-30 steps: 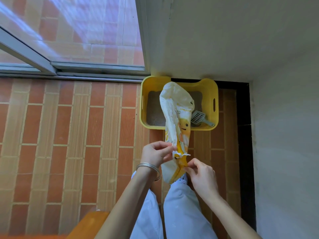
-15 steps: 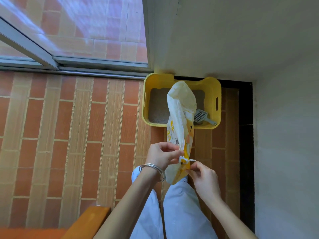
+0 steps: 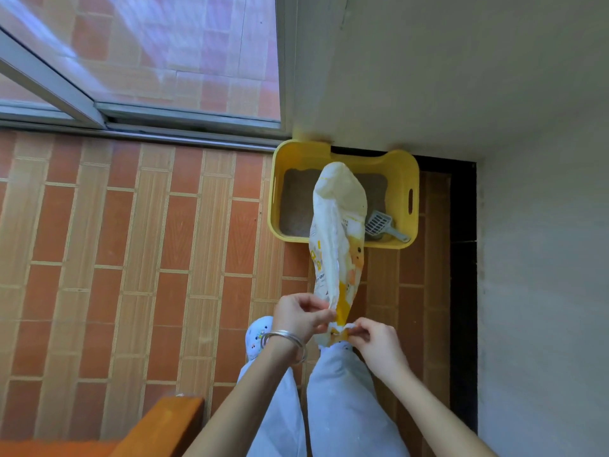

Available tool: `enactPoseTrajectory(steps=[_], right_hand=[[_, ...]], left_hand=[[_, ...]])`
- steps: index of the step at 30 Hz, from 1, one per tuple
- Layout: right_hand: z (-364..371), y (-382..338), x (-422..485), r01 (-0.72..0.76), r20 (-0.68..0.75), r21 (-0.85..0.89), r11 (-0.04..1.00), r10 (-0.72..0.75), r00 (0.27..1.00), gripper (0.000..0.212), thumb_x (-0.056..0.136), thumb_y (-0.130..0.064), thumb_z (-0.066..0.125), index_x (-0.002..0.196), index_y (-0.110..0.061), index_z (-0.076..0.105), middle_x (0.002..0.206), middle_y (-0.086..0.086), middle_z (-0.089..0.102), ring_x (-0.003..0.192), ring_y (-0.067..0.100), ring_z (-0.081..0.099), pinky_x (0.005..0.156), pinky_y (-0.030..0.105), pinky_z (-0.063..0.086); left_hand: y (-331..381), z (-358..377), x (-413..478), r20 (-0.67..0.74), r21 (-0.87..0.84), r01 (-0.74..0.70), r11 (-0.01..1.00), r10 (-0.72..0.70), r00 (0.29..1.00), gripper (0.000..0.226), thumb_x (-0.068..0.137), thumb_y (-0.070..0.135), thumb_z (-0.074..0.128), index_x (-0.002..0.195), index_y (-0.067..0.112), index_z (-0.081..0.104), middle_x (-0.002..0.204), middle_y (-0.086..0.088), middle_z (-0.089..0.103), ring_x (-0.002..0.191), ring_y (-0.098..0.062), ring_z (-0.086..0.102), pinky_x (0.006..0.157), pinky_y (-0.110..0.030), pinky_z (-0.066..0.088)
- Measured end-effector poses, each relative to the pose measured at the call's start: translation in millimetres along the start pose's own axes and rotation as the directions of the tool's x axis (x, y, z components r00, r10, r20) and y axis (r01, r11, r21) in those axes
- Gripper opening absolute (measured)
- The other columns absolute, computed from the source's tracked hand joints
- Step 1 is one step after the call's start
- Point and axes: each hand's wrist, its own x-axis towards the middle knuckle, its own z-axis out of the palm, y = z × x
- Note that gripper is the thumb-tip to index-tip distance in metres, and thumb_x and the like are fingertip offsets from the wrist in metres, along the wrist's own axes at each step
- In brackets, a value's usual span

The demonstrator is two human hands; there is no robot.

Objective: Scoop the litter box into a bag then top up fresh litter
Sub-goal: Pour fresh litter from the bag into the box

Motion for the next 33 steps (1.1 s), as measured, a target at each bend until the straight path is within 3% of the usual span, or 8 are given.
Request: enactPoseTrajectory(steps=[3,7,12,14,16,21,26,33], right_hand=[[-1.7,-6.5,15.9,-0.005,-0.022,0.14,0.99,0.008,1.0,0.018,0.088,-0.008,0.056,0.095,-0.018,0.07,0.094,-0.002,0.07,0.092,0.011,0.064,0.077,0.017,0.05],[1.6,-33.9,42.5,-0.081,0.002,0.445,0.892,0.089,0.996,0.023,0.086,-0.028,0.062,0.108,-0.021,0.061,0.107,-0.002,0.064,0.103,0.013,0.06,0.094,0.04,0.049],[15.1,-70.8,73.4,-0.08,-0.049,0.236,0.968,0.094,0.994,0.057,0.075,-0.04,0.073,0.118,-0.011,0.051,0.111,0.001,0.055,0.103,0.015,0.054,0.087,0.031,0.047],[17.7,-78.2,82.6,-0.138,-0.093,0.125,0.983,0.15,0.984,0.049,0.074,-0.034,0.075,0.112,-0.011,0.053,0.107,0.001,0.056,0.098,0.018,0.055,0.08,0.031,0.047],[18.2,-78.8,88.1,-0.19,-0.142,0.061,0.98,0.197,0.97,0.024,0.076,-0.022,0.072,0.096,-0.017,0.059,0.1,0.0,0.062,0.091,0.02,0.059,0.074,0.032,0.05],[14.7,-65.4,80.9,-0.136,-0.166,0.26,0.956,0.183,0.969,0.012,0.074,-0.012,0.072,0.078,-0.019,0.064,0.074,-0.008,0.061,0.084,0.017,0.063,0.076,0.032,0.053],[31.8,-37.4,70.6,-0.157,-0.184,0.294,0.943,0.217,0.959,0.016,0.073,-0.014,0.075,0.088,-0.013,0.069,0.077,-0.004,0.065,0.081,0.016,0.064,0.075,0.029,0.052],[54.6,-31.2,68.1,-0.139,-0.207,0.286,0.948,0.202,0.957,0.01,0.077,-0.02,0.072,0.086,-0.019,0.068,0.075,-0.007,0.065,0.076,0.012,0.063,0.066,0.024,0.048]], left_hand=[[-31.0,-11.7,-2.7,-0.057,0.038,0.0,0.999,0.002,0.998,0.02,0.071,-0.011,0.072,0.063,0.004,0.062,0.054,-0.007,0.058,0.039,-0.004,0.052,0.042,-0.014,0.043],[-66.0,-19.7,-2.1,-0.116,0.056,0.0,0.998,0.007,0.993,0.022,0.072,-0.011,0.072,0.062,0.006,0.062,0.047,0.002,0.06,0.041,-0.007,0.053,0.046,-0.017,0.047],[-84.0,-17.9,3.4,-0.064,0.153,-0.045,0.987,0.055,0.996,0.023,0.072,-0.005,0.074,0.062,0.012,0.063,0.046,0.007,0.06,0.044,-0.003,0.056,0.051,-0.017,0.049],[-86.7,-16.9,5.4,-0.032,0.215,-0.066,0.974,0.075,0.997,0.025,0.072,-0.003,0.075,0.061,0.016,0.063,0.048,0.008,0.06,0.045,-0.001,0.056,0.052,-0.016,0.047],[-87.4,-17.8,7.1,-0.038,0.264,-0.07,0.962,0.083,0.996,0.027,0.073,-0.001,0.075,0.06,0.019,0.063,0.052,0.009,0.061,0.048,0.001,0.057,0.054,-0.015,0.048],[-84.8,-35.1,23.9,-0.011,0.29,0.013,0.957,-0.011,1.0,0.021,0.073,0.001,0.075,0.061,0.015,0.067,0.053,0.006,0.062,0.052,-0.009,0.058,0.06,-0.025,0.054],[-45.9,-45.2,56.7,-0.125,0.034,0.009,0.999,-0.005,0.992,0.004,0.08,0.003,0.07,0.084,0.004,0.07,0.075,-0.005,0.068,0.072,-0.015,0.064,0.061,-0.017,0.054],[-8.7,-3.7,121.8,-0.161,0.296,-0.041,0.954,0.093,0.983,0.049,0.061,0.031,0.086,0.1,0.015,0.061,0.091,0.001,0.065,0.091,-0.019,0.064,0.083,-0.039,0.054]])
